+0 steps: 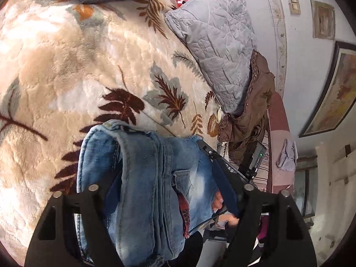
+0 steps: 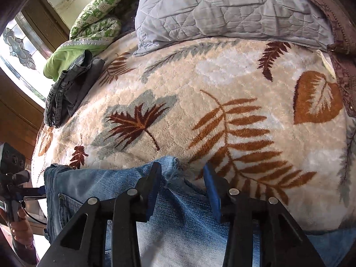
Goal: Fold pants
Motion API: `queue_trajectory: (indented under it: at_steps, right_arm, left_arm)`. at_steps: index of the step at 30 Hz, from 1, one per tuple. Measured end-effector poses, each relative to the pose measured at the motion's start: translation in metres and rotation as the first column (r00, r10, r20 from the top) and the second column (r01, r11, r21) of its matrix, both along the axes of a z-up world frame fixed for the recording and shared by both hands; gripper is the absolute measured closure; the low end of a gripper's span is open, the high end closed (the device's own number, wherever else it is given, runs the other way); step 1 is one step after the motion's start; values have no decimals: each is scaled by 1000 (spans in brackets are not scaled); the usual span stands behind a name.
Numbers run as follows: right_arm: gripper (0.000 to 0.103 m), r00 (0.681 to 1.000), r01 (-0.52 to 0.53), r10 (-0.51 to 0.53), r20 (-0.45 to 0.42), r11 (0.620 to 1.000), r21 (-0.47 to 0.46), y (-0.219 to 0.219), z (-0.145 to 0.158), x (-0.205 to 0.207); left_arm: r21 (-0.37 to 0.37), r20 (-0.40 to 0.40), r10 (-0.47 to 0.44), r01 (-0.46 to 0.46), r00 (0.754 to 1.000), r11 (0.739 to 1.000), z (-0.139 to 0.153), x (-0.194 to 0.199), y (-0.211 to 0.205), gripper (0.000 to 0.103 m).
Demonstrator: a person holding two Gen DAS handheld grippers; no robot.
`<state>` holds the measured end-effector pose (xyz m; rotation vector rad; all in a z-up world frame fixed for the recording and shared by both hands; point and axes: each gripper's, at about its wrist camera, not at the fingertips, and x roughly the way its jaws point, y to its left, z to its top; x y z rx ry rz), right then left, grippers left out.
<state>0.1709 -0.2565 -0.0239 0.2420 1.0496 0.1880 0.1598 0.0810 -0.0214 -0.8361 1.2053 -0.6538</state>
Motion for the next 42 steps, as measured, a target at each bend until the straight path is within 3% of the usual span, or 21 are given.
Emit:
queue_trajectory:
  at_steps: [1, 2, 4, 6, 7, 9, 12, 13, 14, 16, 17, 20, 25, 29, 33, 34, 35, 36, 37, 38, 42]
  right_arm:
    - [97, 1000, -30, 31, 4, 999, -20, 8, 0, 2]
    - [98, 999, -19, 21, 33, 998, -65, 12, 6, 2]
    - [101, 998, 30, -28, 61, 999, -39, 7, 11, 5]
    - [101, 999, 41, -41, 5, 997, -60, 6, 0, 11]
    - [98, 999, 52, -52, 7, 996, -73, 6, 1, 9]
    - [93, 994, 97, -96, 45, 995, -24, -1, 14, -6]
    - [87, 986, 103, -123, 110, 979, 177, -21, 42, -54]
    - [81, 988, 82, -110, 110, 969, 232, -26, 47, -74]
    - [78, 990, 59, -91, 104, 959, 278, -29, 50, -94]
    - [63, 996, 14, -46, 81, 934, 357, -29, 47, -137]
    - [59, 998, 7, -32, 57, 920, 391, -27, 41, -157]
    - [54, 999, 41, -25, -36, 847, 529, -20, 14, -201]
    - [54, 985, 158, -65, -159, 700, 697, -6, -29, -223]
    - [48, 968, 240, -85, -236, 587, 773, 0, -51, -220]
    - [47, 957, 283, -107, -269, 545, 790, 13, -63, -208]
    - [47, 949, 307, -112, -294, 539, 785, 16, -69, -204]
    - [47, 941, 330, -115, -319, 525, 785, 19, -74, -200]
    - [49, 940, 333, -110, -324, 517, 789, 22, -77, -196]
    - [76, 947, 314, -120, -297, 528, 789, 23, -72, -191]
    - [96, 961, 275, -128, -246, 543, 793, 22, -62, -187]
    - [96, 985, 170, -110, -130, 611, 773, 29, -24, -182]
  left_arm:
    - [8, 25, -19, 18, 1000, 1000, 7, 3, -5, 76]
    - [27, 48, -31, 29, 998, 999, 15, 6, -10, 86]
    - [154, 77, -33, 20, 997, 988, 25, 14, -18, 86]
    - [364, 29, -56, 41, 998, 930, 14, 23, -31, 86]
    - [417, -17, -63, 64, 998, 906, 5, 25, -32, 87]
    - [359, -24, -46, 52, 999, 932, 7, 17, -18, 87]
    - [279, 54, -1, -14, 999, 960, 36, -13, 14, 82]
    - [256, 73, 15, -33, 997, 966, 46, -28, 23, 68]
    - [227, 86, 38, -57, 996, 972, 53, -45, 32, 45]
    - [159, 88, 74, -87, 993, 984, 60, -85, 40, 23]
    - [112, 75, 77, -85, 994, 990, 59, -103, 40, 21]
    - [-25, -28, 93, -94, 995, 995, 36, -142, 33, 21]
    - [-134, -247, 137, -174, 959, 976, -10, -155, 12, 21]
    - [-102, -242, 135, -163, 961, 981, -13, -150, -6, 21]
    - [-15, -189, 184, -190, 965, 982, -9, -128, -6, 23]
    - [10, -176, 178, -179, 968, 984, -9, -122, -8, 36]
    - [37, -159, 168, -164, 973, 986, -6, -116, -9, 58]
    - [44, -132, 151, -146, 980, 988, -1, -109, -9, 68]
    - [48, -107, 144, -140, 984, 989, 6, -103, -8, 82]
    - [44, -80, 142, -139, 987, 989, 16, -100, -5, 83]
    - [131, 15, 130, -131, 991, 983, 35, -102, 7, 83]
